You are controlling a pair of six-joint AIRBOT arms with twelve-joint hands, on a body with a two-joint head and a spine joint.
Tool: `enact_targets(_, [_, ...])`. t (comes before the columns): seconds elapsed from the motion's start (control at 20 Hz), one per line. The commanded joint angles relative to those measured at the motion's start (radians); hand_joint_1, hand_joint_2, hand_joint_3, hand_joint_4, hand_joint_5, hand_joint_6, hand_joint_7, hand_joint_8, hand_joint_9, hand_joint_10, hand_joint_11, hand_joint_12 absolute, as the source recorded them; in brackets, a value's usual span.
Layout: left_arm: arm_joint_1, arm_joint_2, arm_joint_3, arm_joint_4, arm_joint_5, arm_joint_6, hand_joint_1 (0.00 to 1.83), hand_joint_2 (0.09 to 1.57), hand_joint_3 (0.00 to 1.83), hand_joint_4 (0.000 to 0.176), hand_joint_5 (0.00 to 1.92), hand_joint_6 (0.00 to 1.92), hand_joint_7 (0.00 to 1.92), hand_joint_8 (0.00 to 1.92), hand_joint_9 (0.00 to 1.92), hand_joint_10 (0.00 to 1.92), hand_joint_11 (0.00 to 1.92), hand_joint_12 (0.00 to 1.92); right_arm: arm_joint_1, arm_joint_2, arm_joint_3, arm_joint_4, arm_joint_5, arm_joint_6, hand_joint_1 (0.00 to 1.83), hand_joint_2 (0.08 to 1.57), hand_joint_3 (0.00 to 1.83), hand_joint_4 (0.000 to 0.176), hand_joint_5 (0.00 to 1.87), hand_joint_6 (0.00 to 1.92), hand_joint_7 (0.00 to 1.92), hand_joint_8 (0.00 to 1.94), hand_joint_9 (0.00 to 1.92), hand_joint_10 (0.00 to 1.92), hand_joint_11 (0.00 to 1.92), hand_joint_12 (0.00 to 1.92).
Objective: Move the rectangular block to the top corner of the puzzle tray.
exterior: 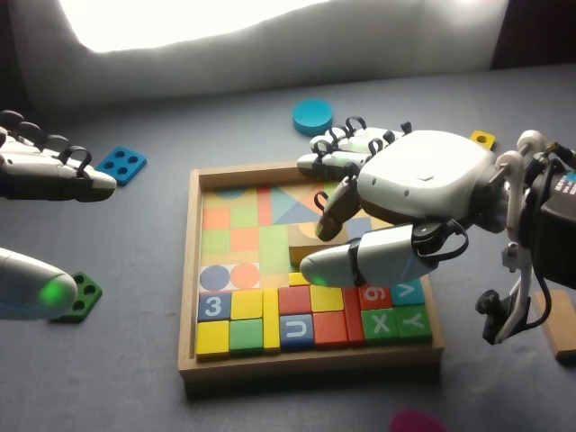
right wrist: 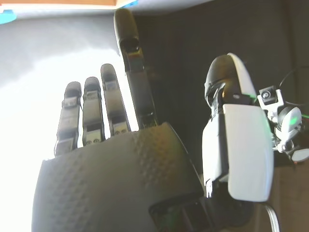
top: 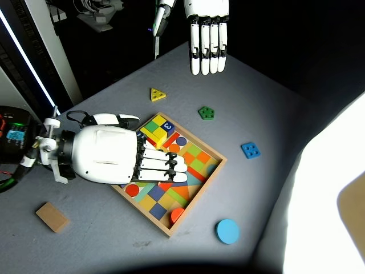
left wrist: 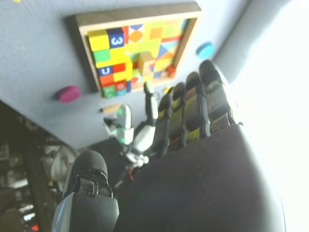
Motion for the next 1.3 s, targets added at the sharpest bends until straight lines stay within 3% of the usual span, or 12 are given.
enact_targets(0.0, [-0.018,-0.003,0.0,0.01,0.083,-0.004,0.0,1.17,0.0,0.0,0.09,0.01,0.09,0.0,0.08,0.0,0.0,0.25,0.003,-0.004,0.011,-0.001,0.104,0.003,0.0,1.12,0.0,0.0,0.81,0.08,0.13,0.01,0.0,0.0,0.0,0.0])
enact_targets(0.05, [-0.019,-0.005,0.0,0.01,0.083,-0.004,0.0,1.17,0.0,0.0,0.09,0.0,0.09,0.0,0.08,0.0,0.0,0.29,0.002,-0.014,0.023,-0.001,0.103,0.003,0.0,1.11,0.0,0.007,0.8,0.08,0.13,0.01,0.0,0.0,0.0,0.0])
enact_targets(0.3, [-0.024,-0.01,0.001,0.01,0.083,-0.004,0.0,1.17,0.0,0.0,0.09,0.0,0.09,0.0,0.09,0.0,0.0,0.3,-0.003,-0.042,0.051,0.005,0.1,0.002,0.0,1.12,0.0,0.01,0.77,0.07,0.1,0.0,0.0,0.0,0.0,0.0])
enact_targets(0.4, [-0.025,-0.011,0.004,0.01,0.083,-0.004,0.0,1.17,0.0,0.0,0.09,0.01,0.1,0.0,0.08,0.01,0.0,0.26,-0.006,-0.049,0.059,0.005,0.093,-0.002,0.0,1.12,0.0,0.0,0.77,0.06,0.1,0.0,0.0,0.0,0.0,0.0])
enact_targets(0.6, [-0.025,-0.012,0.007,0.01,0.083,-0.004,0.0,1.18,0.0,0.0,0.1,0.0,0.11,0.0,0.09,0.0,0.0,0.3,-0.012,-0.053,0.065,0.005,0.084,-0.002,0.0,1.13,0.01,0.0,0.74,0.05,0.08,0.0,0.0,0.0,0.0,0.0])
enact_targets(0.7, [-0.025,-0.012,0.006,0.01,0.083,-0.004,0.0,1.18,0.0,0.0,0.1,0.0,0.1,0.0,0.09,0.0,0.0,0.28,-0.016,-0.054,0.065,0.005,0.081,-0.006,0.0,1.12,0.0,0.018,0.74,0.05,0.1,0.01,0.0,0.0,0.0,0.0])
enact_targets(1.25, [-0.026,-0.012,0.006,0.01,0.083,-0.004,0.0,1.19,0.0,0.0,0.09,0.0,0.09,0.0,0.07,0.0,0.0,0.23,-0.022,-0.064,0.15,0.017,0.082,-0.014,0.0,1.14,0.01,0.0,0.73,0.04,0.09,0.0,0.0,0.0,0.0,0.0])
